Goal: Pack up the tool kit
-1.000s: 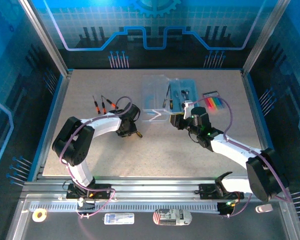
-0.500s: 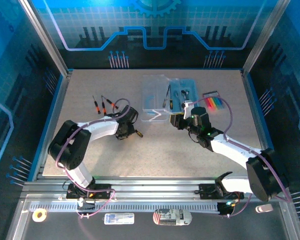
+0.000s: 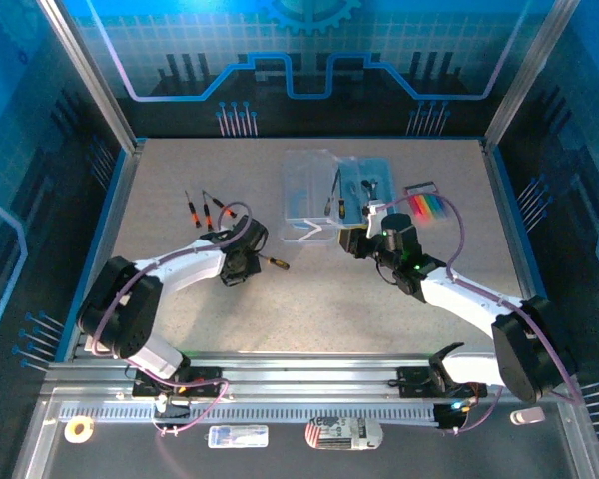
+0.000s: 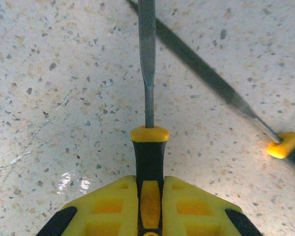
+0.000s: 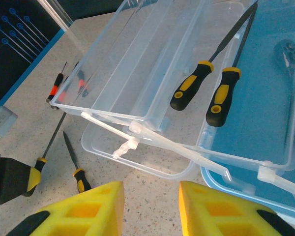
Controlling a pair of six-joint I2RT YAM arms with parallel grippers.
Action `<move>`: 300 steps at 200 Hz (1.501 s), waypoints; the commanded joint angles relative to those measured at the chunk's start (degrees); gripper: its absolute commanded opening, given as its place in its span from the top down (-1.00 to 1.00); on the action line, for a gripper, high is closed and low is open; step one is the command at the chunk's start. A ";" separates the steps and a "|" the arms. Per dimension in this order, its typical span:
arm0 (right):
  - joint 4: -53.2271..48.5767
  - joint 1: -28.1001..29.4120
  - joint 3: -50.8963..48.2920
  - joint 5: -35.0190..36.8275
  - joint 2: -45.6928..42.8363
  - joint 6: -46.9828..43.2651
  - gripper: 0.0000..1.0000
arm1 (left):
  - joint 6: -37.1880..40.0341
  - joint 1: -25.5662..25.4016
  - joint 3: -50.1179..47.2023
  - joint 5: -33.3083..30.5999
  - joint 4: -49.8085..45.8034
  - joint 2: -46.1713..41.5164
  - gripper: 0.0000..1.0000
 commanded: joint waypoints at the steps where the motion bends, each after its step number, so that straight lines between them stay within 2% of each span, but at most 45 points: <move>1: 1.58 0.92 0.32 -2.17 0.31 0.60 0.24 | 2.62 0.23 -0.41 0.74 -2.81 -3.91 0.73; 48: 4.48 1.05 0.44 -7.30 1.87 2.24 0.15 | 4.58 -1.74 0.86 1.10 -5.44 -11.03 0.72; 106: 6.86 1.23 0.37 -10.49 2.70 2.85 0.11 | 6.06 -10.38 4.72 -3.13 -5.50 -14.48 0.72; 169: 5.70 0.86 2.01 -13.53 2.46 8.05 0.02 | 11.91 -20.34 1.82 -3.61 5.95 -18.06 0.72; 205: 9.46 0.88 4.05 -20.50 4.44 13.47 -0.09 | 11.86 -22.90 -1.09 -0.10 13.60 -18.57 0.73; 265: 21.16 0.75 4.32 -28.38 10.57 23.15 -0.10 | 11.63 -25.18 -0.51 -0.30 14.79 -17.03 0.73; 300: 24.48 0.79 4.24 -29.77 12.35 25.12 -0.03 | 11.92 -25.52 0.61 -0.13 15.15 -15.01 0.73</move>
